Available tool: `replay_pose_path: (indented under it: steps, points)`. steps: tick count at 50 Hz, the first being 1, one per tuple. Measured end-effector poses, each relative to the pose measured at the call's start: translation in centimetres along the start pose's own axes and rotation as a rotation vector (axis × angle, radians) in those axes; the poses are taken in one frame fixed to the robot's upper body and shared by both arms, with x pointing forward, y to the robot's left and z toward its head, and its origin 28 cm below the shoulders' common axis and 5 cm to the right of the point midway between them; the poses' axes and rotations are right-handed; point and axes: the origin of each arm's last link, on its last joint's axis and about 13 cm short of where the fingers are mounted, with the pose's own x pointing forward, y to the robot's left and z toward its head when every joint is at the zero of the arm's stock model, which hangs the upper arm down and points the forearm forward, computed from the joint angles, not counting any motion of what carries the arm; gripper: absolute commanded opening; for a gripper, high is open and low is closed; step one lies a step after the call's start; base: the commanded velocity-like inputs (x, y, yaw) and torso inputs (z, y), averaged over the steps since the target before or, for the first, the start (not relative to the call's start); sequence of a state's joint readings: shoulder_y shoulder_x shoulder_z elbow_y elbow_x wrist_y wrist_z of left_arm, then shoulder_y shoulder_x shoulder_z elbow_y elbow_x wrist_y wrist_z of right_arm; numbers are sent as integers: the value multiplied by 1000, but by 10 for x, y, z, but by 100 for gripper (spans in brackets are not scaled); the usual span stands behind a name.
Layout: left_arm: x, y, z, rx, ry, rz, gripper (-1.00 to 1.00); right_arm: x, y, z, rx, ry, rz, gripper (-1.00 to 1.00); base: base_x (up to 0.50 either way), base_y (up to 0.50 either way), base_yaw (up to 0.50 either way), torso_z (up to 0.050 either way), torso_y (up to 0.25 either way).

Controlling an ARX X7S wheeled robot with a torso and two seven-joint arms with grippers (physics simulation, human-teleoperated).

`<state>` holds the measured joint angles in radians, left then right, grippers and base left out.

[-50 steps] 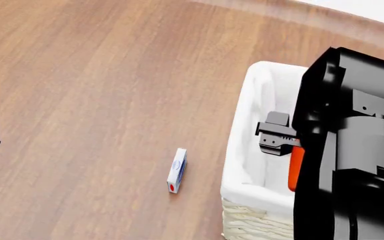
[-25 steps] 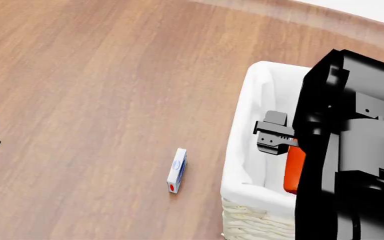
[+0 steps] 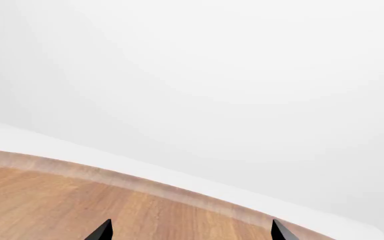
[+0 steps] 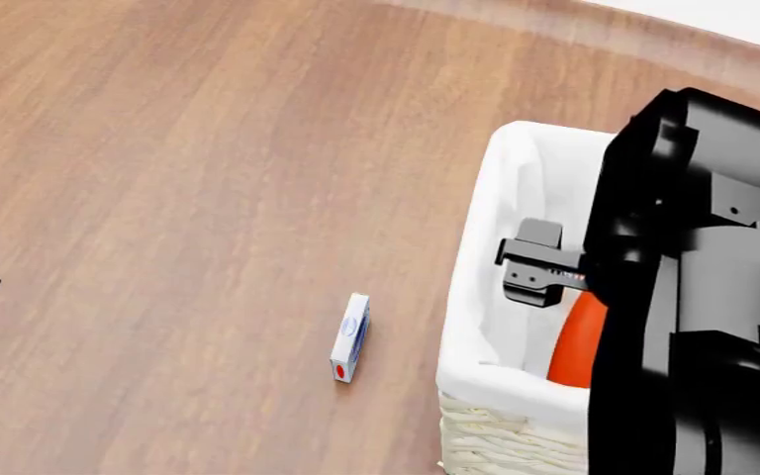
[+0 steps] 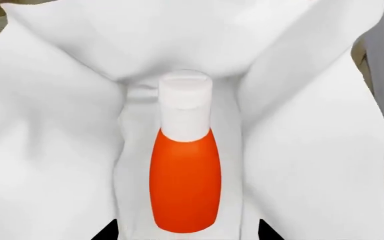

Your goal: Pick up the ketchup, and put it in the basket.

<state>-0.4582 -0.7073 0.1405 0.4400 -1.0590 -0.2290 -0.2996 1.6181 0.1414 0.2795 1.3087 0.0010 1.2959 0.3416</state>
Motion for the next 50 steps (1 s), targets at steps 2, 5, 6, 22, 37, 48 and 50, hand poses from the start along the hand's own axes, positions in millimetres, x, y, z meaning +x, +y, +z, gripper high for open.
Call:
replay_pose_path:
  steps: [2, 5, 6, 22, 37, 48, 50]
  points:
    - [0, 0, 0, 0, 0, 0, 100, -1, 0, 1, -2, -2, 1, 100, 0, 0, 0, 0, 0]
    - [0, 0, 0, -1, 0, -1, 100, -3, -1, 2, -6, -9, 3, 100, 0, 0, 0, 0, 0]
    - [0, 0, 0, -1, 0, -1, 100, -4, -1, 3, -8, -11, 3, 100, 0, 0, 0, 0, 0]
    - [0, -3, 1, -7, -2, -11, 100, -27, -8, 17, -28, -70, 6, 100, 0, 0, 0, 0, 0]
    - [-1, -4, 1, -12, 0, -17, 100, -53, -16, 23, -86, -201, 31, 100, 0, 0, 0, 0, 0]
    - [-1, -5, 1, -12, -2, -20, 100, -78, -36, 12, -110, -404, -41, 100, 0, 0, 0, 0, 0]
    - [-2, -5, 2, -12, -2, -21, 100, -82, -38, 9, -110, -439, -38, 100, 0, 0, 0, 0, 0]
